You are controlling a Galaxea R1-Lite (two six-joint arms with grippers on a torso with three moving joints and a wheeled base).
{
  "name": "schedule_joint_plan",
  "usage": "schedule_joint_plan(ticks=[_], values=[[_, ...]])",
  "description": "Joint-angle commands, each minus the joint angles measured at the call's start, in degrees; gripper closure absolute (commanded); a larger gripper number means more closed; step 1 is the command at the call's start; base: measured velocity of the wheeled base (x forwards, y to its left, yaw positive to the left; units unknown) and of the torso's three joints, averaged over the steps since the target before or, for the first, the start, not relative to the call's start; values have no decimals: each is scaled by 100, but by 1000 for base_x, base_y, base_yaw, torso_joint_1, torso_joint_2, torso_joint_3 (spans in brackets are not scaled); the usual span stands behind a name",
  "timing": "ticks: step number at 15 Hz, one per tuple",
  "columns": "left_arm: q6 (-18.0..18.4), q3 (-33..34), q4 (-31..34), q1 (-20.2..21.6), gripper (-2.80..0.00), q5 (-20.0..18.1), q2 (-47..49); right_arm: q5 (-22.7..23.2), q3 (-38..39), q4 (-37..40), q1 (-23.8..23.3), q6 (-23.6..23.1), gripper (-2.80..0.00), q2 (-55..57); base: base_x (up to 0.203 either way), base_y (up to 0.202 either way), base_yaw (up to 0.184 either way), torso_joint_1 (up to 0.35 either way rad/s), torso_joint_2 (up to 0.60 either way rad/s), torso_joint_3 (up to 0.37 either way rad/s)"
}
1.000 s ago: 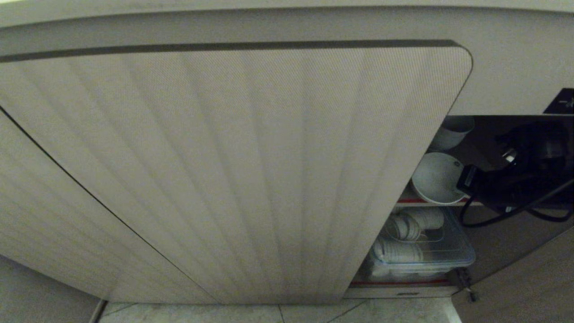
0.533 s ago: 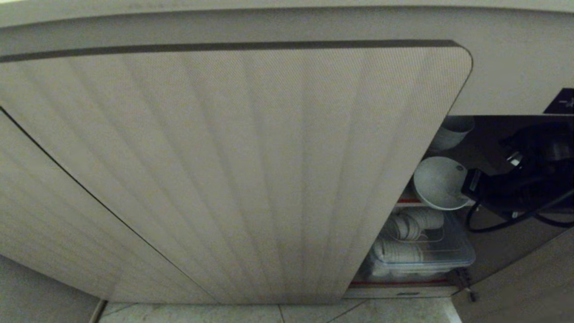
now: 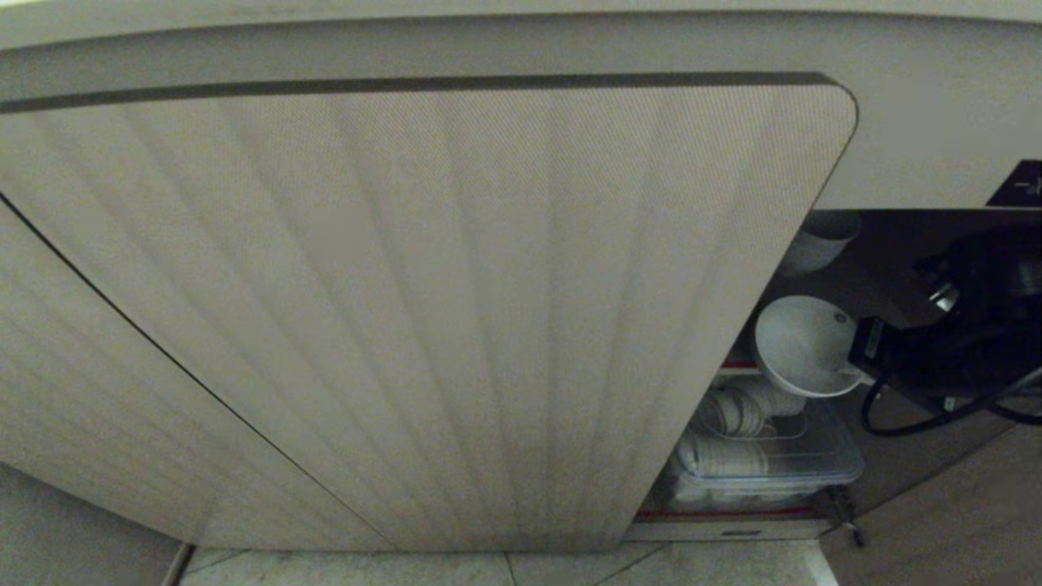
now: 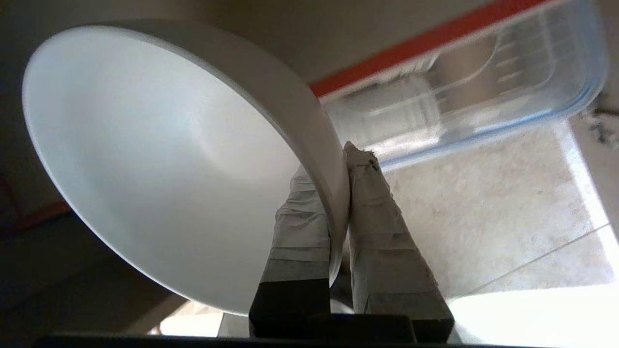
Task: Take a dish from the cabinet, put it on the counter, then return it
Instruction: Take the bowl from the cabinet, then place it on the table
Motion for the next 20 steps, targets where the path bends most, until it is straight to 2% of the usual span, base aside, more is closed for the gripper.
schedule_joint_plan(ticks=[1,12,16,20], values=[[-1,0,-1,0,0,0,-2,25,67,5,0,13,0,-113,0,0,0,0,0,0],[-1,0,-1,0,0,0,-2,315,441,469,25,-285,0,-664,0,0,0,0,0,0],[-1,0,-1,0,0,0,-2,347,788,472,53,-669,0,-811,0,0,0,0,0,0],[-1,0,-1,0,0,0,-2,350,1077,409,79,-699,0,-972,0,0,0,0,0,0]])
